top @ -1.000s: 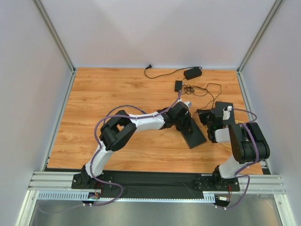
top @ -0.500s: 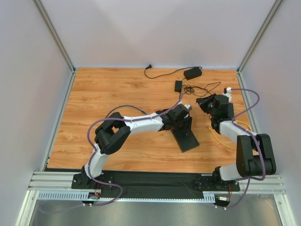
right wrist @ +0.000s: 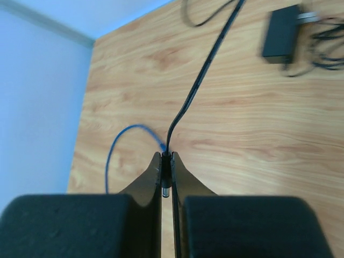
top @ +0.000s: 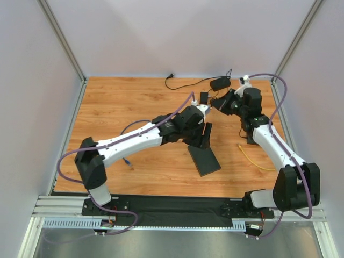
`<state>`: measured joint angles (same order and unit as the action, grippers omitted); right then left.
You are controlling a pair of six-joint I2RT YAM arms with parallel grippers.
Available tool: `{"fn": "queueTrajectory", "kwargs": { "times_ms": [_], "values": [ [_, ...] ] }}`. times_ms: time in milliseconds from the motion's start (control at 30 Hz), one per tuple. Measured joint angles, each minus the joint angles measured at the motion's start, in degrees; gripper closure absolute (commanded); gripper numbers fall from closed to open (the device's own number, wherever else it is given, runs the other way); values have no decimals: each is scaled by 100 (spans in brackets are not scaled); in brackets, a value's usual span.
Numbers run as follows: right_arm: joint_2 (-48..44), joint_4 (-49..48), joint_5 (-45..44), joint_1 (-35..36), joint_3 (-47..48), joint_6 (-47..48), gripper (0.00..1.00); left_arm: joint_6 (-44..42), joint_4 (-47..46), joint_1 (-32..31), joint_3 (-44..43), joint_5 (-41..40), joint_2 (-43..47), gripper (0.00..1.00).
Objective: Pull the plug from the switch port
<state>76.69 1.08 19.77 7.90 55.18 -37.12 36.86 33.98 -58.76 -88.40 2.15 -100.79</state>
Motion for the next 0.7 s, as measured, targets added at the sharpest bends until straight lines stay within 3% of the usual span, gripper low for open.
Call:
{"fn": "queueTrajectory", "kwargs": {
  "times_ms": [233,500,700],
  "values": [
    [511,94,835,1410,1021,-192,100,-15,275,-4,645,-885,1969,33],
    [1429,-966,1497,2688,1692,-1250,100,238,647,-2,1895,-2197,4944,34],
    [2704,-1115,1384,3383,2540,-1574,100,448,1259,-2,2061,-2730,5925,34]
  ]
}}
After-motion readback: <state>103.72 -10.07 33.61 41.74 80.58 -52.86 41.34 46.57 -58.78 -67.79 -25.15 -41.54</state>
